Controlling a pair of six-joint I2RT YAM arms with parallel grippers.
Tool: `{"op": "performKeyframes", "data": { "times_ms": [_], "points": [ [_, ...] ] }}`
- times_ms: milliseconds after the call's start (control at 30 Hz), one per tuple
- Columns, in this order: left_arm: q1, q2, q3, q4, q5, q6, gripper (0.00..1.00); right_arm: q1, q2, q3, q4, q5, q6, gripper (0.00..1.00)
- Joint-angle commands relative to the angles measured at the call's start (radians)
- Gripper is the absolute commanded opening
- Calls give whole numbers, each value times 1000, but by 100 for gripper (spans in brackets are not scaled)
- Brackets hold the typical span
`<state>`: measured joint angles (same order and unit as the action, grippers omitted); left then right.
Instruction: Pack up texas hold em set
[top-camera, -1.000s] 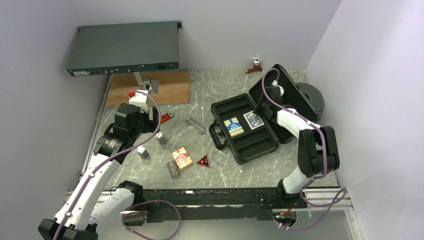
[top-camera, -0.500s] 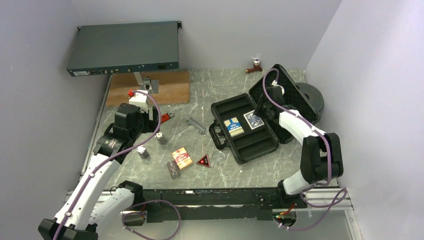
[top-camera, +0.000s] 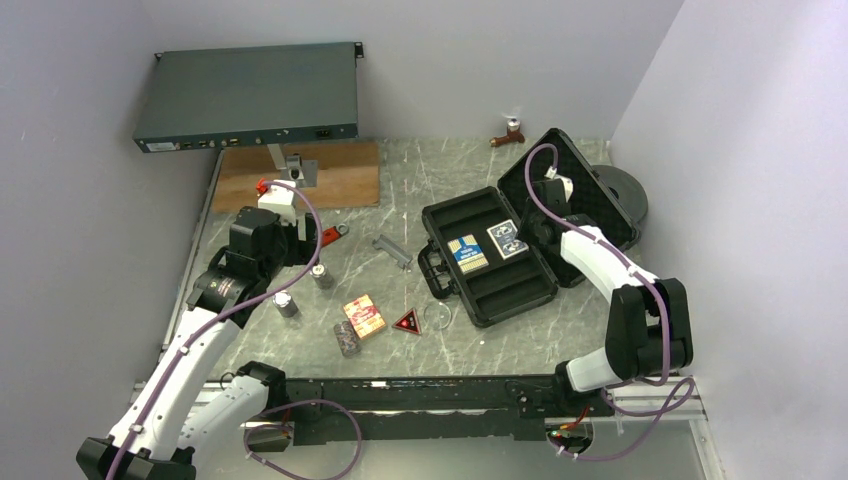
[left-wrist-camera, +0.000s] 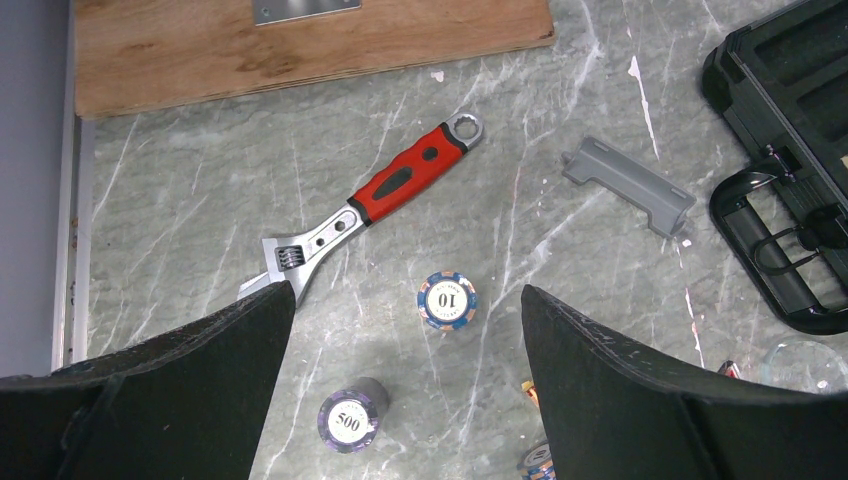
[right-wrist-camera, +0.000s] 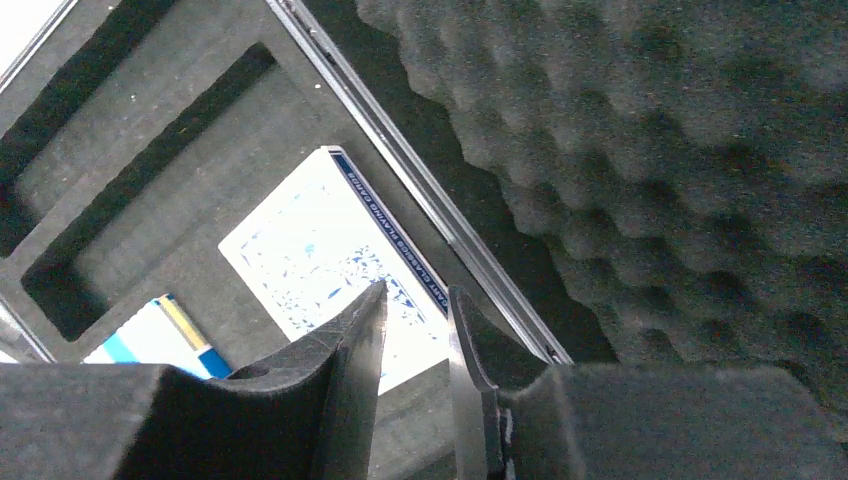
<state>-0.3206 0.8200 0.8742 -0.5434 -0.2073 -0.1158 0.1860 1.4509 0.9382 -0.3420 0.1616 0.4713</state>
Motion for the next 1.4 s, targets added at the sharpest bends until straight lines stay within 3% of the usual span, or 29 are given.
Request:
{"op": "performKeyframes", "data": {
  "times_ms": [0,400,567,1067,1367],
  "points": [
    [-5,-4,23,16,-4,5,90,1,-2,14,2,89,-22,30],
    [-5,2,22,19,3,4,90,1,43,-3,35,-56,-56,9],
    [-5,3,22,19,-1,4,90,2,48,-9,35,-86,-60,6],
    [-5,2,24,19,15,2,90,4,70,-61,49,-91,-13,4],
    [-5,4,25,16,7,2,90,43,-26,33,3,-30,-47,12]
  ]
}}
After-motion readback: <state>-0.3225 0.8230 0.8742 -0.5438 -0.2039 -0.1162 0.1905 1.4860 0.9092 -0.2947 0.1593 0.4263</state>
